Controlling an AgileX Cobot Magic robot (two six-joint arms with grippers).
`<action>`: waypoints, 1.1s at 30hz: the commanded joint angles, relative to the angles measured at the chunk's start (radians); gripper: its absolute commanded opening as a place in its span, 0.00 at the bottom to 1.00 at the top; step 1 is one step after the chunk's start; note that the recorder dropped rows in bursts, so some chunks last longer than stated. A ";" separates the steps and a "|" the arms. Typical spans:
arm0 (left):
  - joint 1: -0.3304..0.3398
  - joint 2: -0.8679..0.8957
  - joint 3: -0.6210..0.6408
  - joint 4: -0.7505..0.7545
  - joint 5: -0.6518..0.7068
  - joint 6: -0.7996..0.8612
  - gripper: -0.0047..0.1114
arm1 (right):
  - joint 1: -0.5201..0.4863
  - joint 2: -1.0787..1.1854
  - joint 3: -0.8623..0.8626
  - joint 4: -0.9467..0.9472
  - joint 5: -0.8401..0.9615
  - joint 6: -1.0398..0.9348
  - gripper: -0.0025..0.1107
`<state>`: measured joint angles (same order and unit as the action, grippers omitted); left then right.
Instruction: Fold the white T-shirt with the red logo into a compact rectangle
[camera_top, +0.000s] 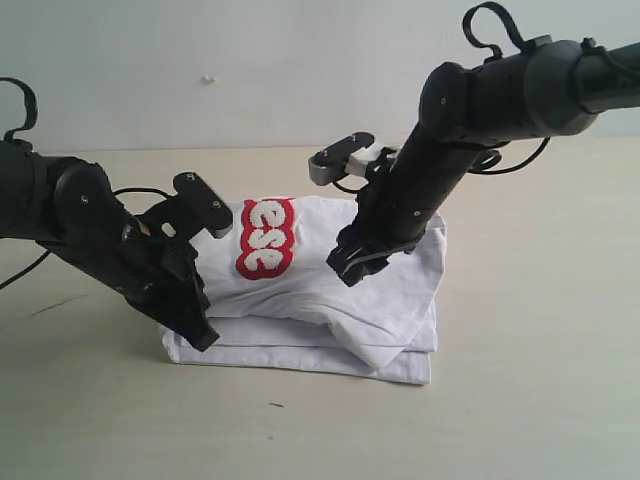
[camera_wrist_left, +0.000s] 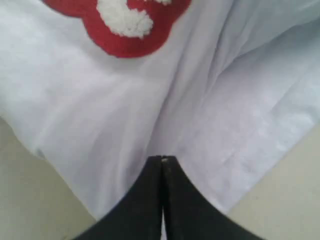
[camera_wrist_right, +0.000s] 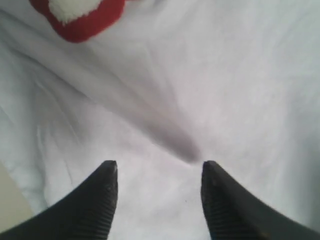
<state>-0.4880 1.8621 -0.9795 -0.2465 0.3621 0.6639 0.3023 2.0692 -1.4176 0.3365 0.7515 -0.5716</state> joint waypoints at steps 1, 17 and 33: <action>-0.002 -0.012 0.001 0.005 -0.001 0.008 0.04 | 0.000 -0.031 -0.006 -0.003 0.005 -0.025 0.61; -0.002 0.019 0.001 0.058 -0.027 0.063 0.47 | 0.000 -0.031 -0.006 0.003 0.032 -0.036 0.67; -0.100 0.074 0.001 0.239 -0.088 0.237 0.47 | 0.000 -0.031 -0.006 0.030 0.038 -0.029 0.67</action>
<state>-0.5790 1.9162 -0.9795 -0.0473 0.2822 0.9048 0.3023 2.0462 -1.4192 0.3548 0.7852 -0.5971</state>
